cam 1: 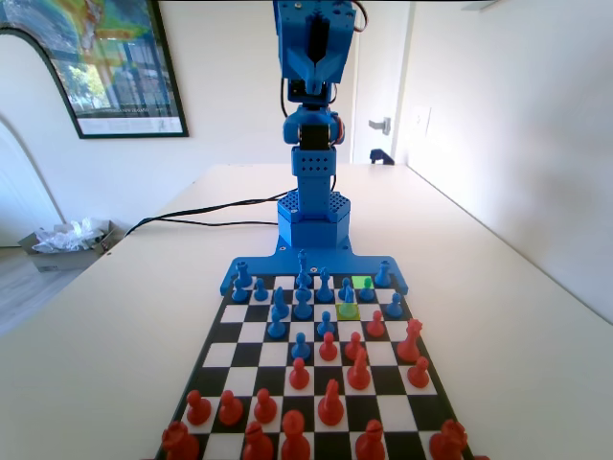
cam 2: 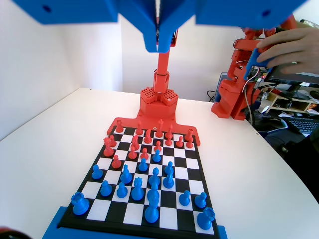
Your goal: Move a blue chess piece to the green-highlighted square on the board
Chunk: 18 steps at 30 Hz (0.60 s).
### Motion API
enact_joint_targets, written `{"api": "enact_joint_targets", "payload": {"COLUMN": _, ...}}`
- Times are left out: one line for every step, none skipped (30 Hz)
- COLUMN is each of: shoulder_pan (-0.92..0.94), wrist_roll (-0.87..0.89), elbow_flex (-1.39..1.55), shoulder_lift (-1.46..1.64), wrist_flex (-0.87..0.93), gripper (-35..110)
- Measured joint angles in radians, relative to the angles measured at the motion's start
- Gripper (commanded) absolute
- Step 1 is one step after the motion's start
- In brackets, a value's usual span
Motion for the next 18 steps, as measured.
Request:
{"api": "enact_joint_targets", "payload": {"shoulder_pan": 0.000, "wrist_roll": 0.000, "elbow_flex": 0.000, "shoulder_lift": 0.000, "wrist_flex": 0.000, "gripper": 1}}
{"api": "enact_joint_targets", "payload": {"shoulder_pan": 0.000, "wrist_roll": -0.003, "elbow_flex": 0.000, "shoulder_lift": 0.000, "wrist_flex": 0.000, "gripper": 1}}
{"api": "enact_joint_targets", "payload": {"shoulder_pan": -0.005, "wrist_roll": -0.008, "elbow_flex": 0.000, "shoulder_lift": 0.000, "wrist_flex": 0.000, "gripper": 1}}
{"api": "enact_joint_targets", "payload": {"shoulder_pan": -0.008, "wrist_roll": -0.008, "elbow_flex": 0.000, "shoulder_lift": 0.000, "wrist_flex": 0.000, "gripper": 1}}
{"api": "enact_joint_targets", "payload": {"shoulder_pan": -0.008, "wrist_roll": -0.008, "elbow_flex": 0.000, "shoulder_lift": 0.000, "wrist_flex": 0.000, "gripper": 1}}
{"api": "enact_joint_targets", "payload": {"shoulder_pan": -0.012, "wrist_roll": -0.008, "elbow_flex": 0.000, "shoulder_lift": 0.000, "wrist_flex": 0.000, "gripper": 1}}
{"api": "enact_joint_targets", "payload": {"shoulder_pan": -0.020, "wrist_roll": -0.006, "elbow_flex": 0.000, "shoulder_lift": 0.000, "wrist_flex": 0.000, "gripper": 1}}
{"api": "enact_joint_targets", "payload": {"shoulder_pan": -0.023, "wrist_roll": 0.003, "elbow_flex": 0.000, "shoulder_lift": 0.000, "wrist_flex": 0.000, "gripper": 1}}
{"api": "enact_joint_targets", "payload": {"shoulder_pan": -0.025, "wrist_roll": 0.012, "elbow_flex": 0.000, "shoulder_lift": -0.002, "wrist_flex": -0.005, "gripper": 1}}
{"api": "enact_joint_targets", "payload": {"shoulder_pan": -0.025, "wrist_roll": 0.015, "elbow_flex": 0.000, "shoulder_lift": -0.005, "wrist_flex": -0.009, "gripper": 1}}
{"api": "enact_joint_targets", "payload": {"shoulder_pan": -0.025, "wrist_roll": 0.026, "elbow_flex": -0.008, "shoulder_lift": -0.015, "wrist_flex": -0.008, "gripper": 1}}
{"api": "enact_joint_targets", "payload": {"shoulder_pan": -0.025, "wrist_roll": 0.038, "elbow_flex": -0.018, "shoulder_lift": -0.035, "wrist_flex": -0.008, "gripper": 1}}
{"api": "enact_joint_targets", "payload": {"shoulder_pan": -0.026, "wrist_roll": 0.046, "elbow_flex": -0.031, "shoulder_lift": -0.052, "wrist_flex": -0.005, "gripper": 1}}
{"api": "enact_joint_targets", "payload": {"shoulder_pan": -0.035, "wrist_roll": 0.055, "elbow_flex": -0.060, "shoulder_lift": -0.084, "wrist_flex": 0.006, "gripper": 1}}
{"api": "enact_joint_targets", "payload": {"shoulder_pan": -0.043, "wrist_roll": 0.067, "elbow_flex": -0.084, "shoulder_lift": -0.114, "wrist_flex": 0.012, "gripper": 1}}
{"api": "enact_joint_targets", "payload": {"shoulder_pan": -0.051, "wrist_roll": 0.075, "elbow_flex": -0.110, "shoulder_lift": -0.144, "wrist_flex": 0.021, "gripper": 1}}
{"api": "enact_joint_targets", "payload": {"shoulder_pan": -0.055, "wrist_roll": 0.081, "elbow_flex": -0.137, "shoulder_lift": -0.170, "wrist_flex": 0.028, "gripper": 1}}
{"api": "enact_joint_targets", "payload": {"shoulder_pan": -0.057, "wrist_roll": 0.089, "elbow_flex": -0.169, "shoulder_lift": -0.204, "wrist_flex": 0.037, "gripper": 1}}
